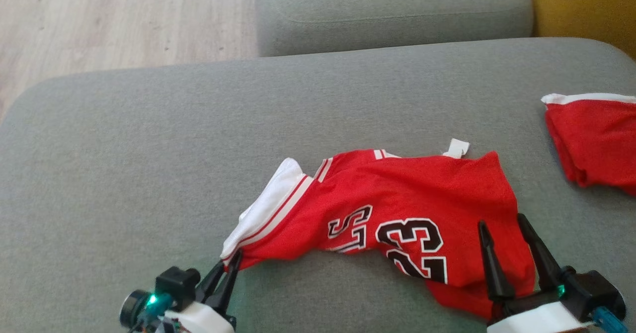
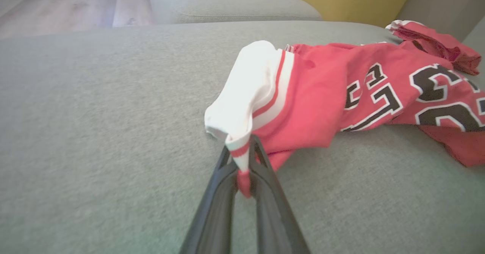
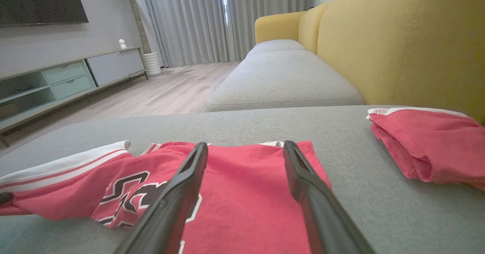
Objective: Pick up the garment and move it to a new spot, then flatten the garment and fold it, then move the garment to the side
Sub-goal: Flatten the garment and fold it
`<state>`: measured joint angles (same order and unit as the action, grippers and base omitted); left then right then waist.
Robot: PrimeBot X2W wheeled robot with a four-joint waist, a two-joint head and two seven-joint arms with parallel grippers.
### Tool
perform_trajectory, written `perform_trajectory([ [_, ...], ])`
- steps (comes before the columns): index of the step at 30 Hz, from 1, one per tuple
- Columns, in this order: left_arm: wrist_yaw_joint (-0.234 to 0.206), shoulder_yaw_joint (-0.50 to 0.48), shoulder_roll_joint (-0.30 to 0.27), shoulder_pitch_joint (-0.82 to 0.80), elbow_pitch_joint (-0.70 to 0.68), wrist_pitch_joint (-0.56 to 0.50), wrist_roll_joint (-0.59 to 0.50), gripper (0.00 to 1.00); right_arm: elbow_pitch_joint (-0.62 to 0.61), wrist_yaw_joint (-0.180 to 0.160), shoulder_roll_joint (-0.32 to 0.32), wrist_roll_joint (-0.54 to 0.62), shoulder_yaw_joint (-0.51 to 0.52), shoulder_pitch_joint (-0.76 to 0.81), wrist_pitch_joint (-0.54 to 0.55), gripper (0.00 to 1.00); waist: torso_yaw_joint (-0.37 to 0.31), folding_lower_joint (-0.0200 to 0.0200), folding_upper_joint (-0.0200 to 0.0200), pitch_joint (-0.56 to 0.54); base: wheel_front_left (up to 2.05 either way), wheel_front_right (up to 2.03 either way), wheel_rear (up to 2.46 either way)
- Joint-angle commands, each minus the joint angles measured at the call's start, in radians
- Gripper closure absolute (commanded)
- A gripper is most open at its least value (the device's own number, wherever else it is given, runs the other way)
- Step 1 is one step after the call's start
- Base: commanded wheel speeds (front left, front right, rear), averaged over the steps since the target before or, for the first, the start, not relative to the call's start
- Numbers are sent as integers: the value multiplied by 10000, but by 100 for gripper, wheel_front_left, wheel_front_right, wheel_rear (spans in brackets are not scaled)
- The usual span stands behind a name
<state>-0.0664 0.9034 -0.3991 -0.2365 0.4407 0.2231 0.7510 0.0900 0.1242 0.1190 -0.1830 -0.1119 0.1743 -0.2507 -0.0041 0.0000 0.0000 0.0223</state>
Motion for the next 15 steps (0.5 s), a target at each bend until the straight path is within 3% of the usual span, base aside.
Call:
perform_trajectory([
  [1,-324,-552,-454,-289,-526,196,-25,100,-326,65,233,73,-162,-279,-111,0,172,0,0,33,0,0,0],
  [3,-537,-627,-508,-82,-840,220,-3,100,-312,65,249,77,-172,-244,-111,0,282,0,0,41,0,0,0],
  [4,-576,-643,-515,18,-961,192,67,0,-300,65,257,80,-200,-239,-111,0,307,0,0,45,0,0,0],
  [11,-57,-777,-754,518,-2218,-1072,1398,0,-322,65,349,65,-308,-303,-111,0,378,0,0,201,0,0,0],
  [15,-400,-1526,-1370,482,-3128,-1041,1791,0,-333,65,429,81,-340,-345,-111,0,365,0,0,304,0,0,0],
])
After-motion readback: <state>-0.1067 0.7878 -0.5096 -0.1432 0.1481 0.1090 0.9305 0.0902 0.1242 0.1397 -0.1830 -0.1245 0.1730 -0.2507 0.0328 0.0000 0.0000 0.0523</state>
